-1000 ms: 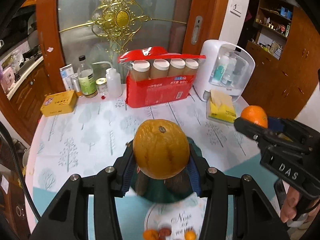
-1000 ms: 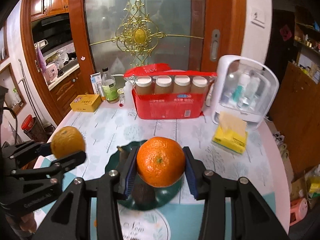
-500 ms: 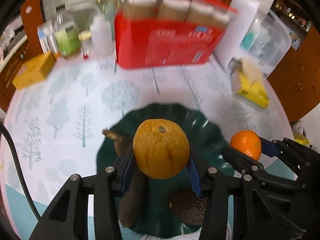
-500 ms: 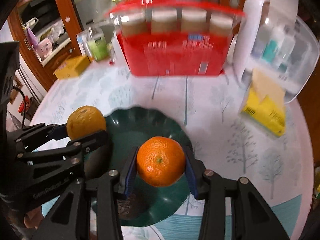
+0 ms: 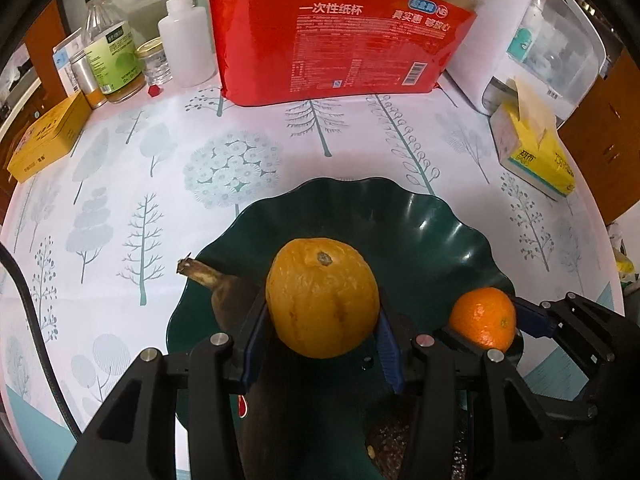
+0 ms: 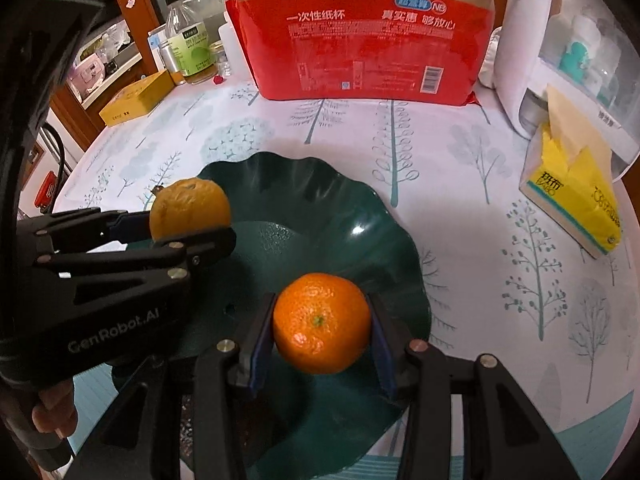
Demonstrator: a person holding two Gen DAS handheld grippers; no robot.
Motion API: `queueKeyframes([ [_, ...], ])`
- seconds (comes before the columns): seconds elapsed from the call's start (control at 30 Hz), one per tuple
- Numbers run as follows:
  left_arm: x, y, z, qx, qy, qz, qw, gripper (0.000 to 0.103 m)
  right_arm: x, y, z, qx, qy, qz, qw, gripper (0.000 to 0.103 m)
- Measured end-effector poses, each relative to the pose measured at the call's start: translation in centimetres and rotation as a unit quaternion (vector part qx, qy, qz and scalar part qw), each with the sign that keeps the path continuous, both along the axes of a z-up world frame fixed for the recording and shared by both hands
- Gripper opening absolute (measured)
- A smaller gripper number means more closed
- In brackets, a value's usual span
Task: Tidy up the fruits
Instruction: 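Place orange and tangerine on the green plate and open both tools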
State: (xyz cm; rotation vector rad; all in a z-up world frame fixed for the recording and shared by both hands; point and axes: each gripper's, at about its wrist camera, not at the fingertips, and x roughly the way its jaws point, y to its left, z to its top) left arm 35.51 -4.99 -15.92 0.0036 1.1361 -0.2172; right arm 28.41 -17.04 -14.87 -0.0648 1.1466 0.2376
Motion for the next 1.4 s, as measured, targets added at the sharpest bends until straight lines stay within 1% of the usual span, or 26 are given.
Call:
queueKeyframes([
  [0.13, 0.0, -0.4, -0.2, 0.011, -0.004, -0.006, 0.9999, 0.047, 0.1, 0.2, -0.8, -0.011, 0.005, 0.0, 1.0, 0.045],
  [0.23, -0.3, -0.6, 0.1, 0.012, -0.01, -0.01, 0.9998, 0.054, 0.2, 0.1, -1.2, -0.005, 0.011, -0.001, 1.0, 0.048],
  [0.3, -0.5, -0.6, 0.5, 0.014, -0.019, -0.009, 0.9997, 0.063, 0.0, 0.1, -1.0, -0.008, 0.003, -0.001, 1.0, 0.051],
  [0.47, -1.0, -0.7, 1.7, 0.012, -0.031, -0.008, 0.9994, 0.07, -0.4, 0.2, 0.4, -0.007, -0.022, 0.006, 1.0, 0.058],
  [0.67, -1.8, -0.6, 3.3, 0.01, -0.044, -0.004, 0.999, 0.08, -1.0, 0.3, 1.7, -0.005, -0.036, 0.006, 0.999, 0.059],
  [1.13, -4.3, 0.0, 6.7, 0.004, -0.06, 0.004, 0.9982, 0.081, -3.0, 0.3, 4.3, -0.004, -0.051, 0.003, 0.999, 0.059],
  [1.3, -5.9, 0.4, 8.7, -0.001, -0.07, 0.003, 0.9975, 0.081, -4.1, 0.0, 5.6, -0.009, -0.056, -0.006, 0.998, 0.059],
  [1.4, -7.0, 0.6, 10.2, -0.005, -0.079, 0.001, 0.9968, 0.081, -5.1, -0.3, 7.1, -0.009, -0.061, -0.012, 0.998, 0.059],
])
